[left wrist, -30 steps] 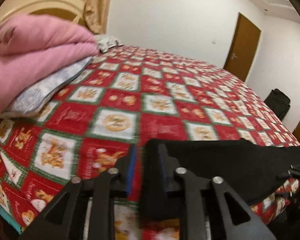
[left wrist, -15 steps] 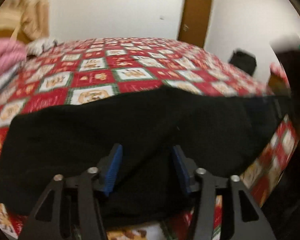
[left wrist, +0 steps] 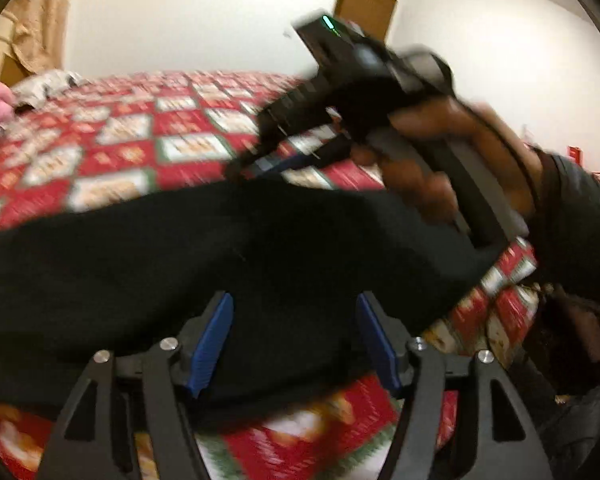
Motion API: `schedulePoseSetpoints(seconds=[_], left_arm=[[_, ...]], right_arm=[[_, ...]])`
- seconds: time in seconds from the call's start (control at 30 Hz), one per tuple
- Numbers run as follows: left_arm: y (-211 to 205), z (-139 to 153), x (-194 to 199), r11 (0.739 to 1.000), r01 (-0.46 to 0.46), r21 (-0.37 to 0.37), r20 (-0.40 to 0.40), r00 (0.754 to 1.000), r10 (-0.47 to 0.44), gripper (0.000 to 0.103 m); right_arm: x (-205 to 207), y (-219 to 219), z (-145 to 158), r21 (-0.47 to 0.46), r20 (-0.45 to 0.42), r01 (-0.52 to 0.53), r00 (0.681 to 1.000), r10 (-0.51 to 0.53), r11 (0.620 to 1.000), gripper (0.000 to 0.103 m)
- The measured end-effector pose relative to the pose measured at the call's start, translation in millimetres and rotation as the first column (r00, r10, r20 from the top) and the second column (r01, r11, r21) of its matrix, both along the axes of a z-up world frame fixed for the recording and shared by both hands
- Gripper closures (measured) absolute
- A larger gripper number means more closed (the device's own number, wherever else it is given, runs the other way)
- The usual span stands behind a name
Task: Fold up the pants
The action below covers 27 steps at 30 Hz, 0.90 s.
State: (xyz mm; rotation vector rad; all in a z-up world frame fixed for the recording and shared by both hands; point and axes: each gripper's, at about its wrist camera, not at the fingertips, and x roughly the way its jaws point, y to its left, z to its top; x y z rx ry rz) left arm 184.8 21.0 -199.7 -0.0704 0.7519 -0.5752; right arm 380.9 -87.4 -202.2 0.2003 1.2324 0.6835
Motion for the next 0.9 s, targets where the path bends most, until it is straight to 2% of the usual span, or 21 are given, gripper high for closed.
schedulePoseSetpoints(seconds=[0.07, 0.13, 0.17, 0.3, 0.43, 0.53, 0.57, 0.6, 0.7, 0.9], left_arm=[[-9.5, -3.7, -8.6, 0.999, 0.011, 0.050, 0.047, 0.999, -0.013, 0.032], [-12.6, -3.7, -9.0, 0.998, 0.019, 0.063, 0.048, 0.999, -0.022, 0.030], [-11.1, -3.4, -8.0, 0.999, 0.020, 0.048, 0.038, 0.999, -0.022, 0.030], [0.2, -4.3, -4.1, 0.999, 0.017, -0.038, -0.012, 1.000, -0.018, 0.030], [-1.6, -6.1, -3.4, 0.999, 0.017, -0.030, -0.005, 1.000, -0.017, 0.030], [-3.5, -6.6, -2.5, 1.000, 0.015, -0.028, -0.001, 1.000, -0.015, 0.029], [-4.8, -5.6, -2.6, 1.000, 0.015, -0.024, -0.001, 1.000, -0.015, 0.029], [-4.4, -4.0, -3.6, 0.999, 0.019, -0.030, -0.003, 1.000, -0.019, 0.029], [-3.0, 1.5, -8.5, 0.995, 0.039, -0.095, -0.021, 0.999, -0.041, 0.029], [-20.1, -0.5, -11.9, 0.994, 0.088, -0.060, -0.006, 0.996, -0.089, 0.029]], right_arm=[[-3.6, 2.1, -2.4, 0.035, -0.022, -0.033, 0.999, 0.033, 0.999, 0.091], [-10.5, 5.8, 1.0, 0.035, -0.001, -0.048, 0.999, 0.048, 0.998, 0.097], [-11.3, 7.4, 1.6, 0.035, 0.003, -0.053, 0.999, 0.053, 0.998, 0.098], [-12.9, 7.3, 17.2, 0.014, 0.081, -0.032, 0.996, 0.031, 0.999, 0.101], [-0.2, -3.5, 22.8, 0.009, 0.103, 0.013, 0.995, -0.014, 1.000, 0.103], [2.5, -7.9, 20.3, -0.064, 0.155, 0.046, 0.987, -0.035, 0.997, 0.103], [5.0, -11.8, 17.5, -0.064, 0.153, 0.055, 0.987, -0.045, 0.996, 0.103], [8.3, -21.9, 14.8, -0.010, 0.117, 0.067, 0.991, -0.066, 0.998, 0.103], [-2.3, -49.7, 23.5, 0.071, 0.099, 0.070, 0.992, -0.077, 0.995, 0.102], [-79.5, -102.3, 33.6, -0.128, 0.166, 0.029, 0.986, -0.008, 0.991, 0.100]])
